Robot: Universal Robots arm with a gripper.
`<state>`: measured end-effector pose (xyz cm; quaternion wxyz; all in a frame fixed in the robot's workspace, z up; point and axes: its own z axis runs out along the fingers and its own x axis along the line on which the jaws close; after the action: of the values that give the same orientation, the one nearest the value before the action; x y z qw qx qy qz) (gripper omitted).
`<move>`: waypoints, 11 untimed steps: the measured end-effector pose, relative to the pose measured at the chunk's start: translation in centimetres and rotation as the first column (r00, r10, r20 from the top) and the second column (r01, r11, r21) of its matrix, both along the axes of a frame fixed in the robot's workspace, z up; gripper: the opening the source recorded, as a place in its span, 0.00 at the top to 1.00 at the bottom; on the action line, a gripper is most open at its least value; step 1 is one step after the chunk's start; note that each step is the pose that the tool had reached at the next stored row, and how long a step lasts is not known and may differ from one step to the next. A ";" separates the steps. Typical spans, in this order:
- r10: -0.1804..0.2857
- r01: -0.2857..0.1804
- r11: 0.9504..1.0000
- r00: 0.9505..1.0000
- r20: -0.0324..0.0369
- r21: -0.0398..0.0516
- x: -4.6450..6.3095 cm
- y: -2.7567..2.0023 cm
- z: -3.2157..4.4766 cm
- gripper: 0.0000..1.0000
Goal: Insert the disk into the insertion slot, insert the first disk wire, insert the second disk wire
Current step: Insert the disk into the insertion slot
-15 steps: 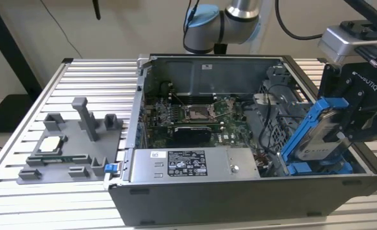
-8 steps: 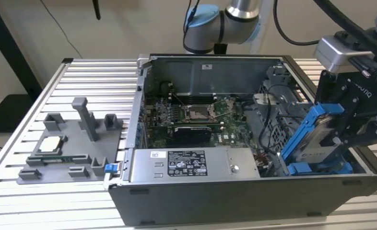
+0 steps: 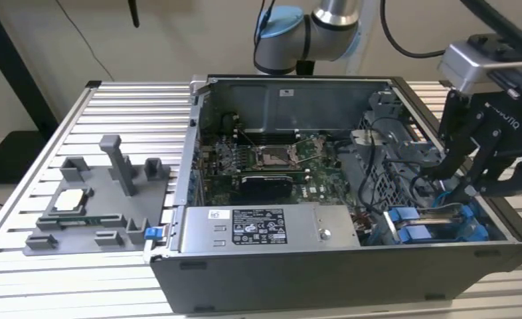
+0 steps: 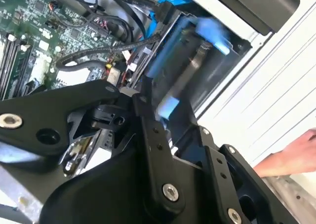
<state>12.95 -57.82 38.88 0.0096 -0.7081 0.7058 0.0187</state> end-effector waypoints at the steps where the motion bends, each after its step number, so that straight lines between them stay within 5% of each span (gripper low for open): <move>1: 0.000 0.000 1.000 1.000 0.000 0.000 0.0 0.00 0.45 0.00; 4: 0.000 0.000 1.000 1.000 0.000 0.001 0.0 0.01 1.73 0.00; 7: 0.000 0.000 1.000 1.000 0.002 0.001 -0.1 0.39 1.96 0.00; 11: 0.000 0.000 1.000 1.000 0.022 0.001 -0.5 1.43 1.85 0.00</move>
<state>12.44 -56.39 40.73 0.0174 -0.7083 0.7056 0.0113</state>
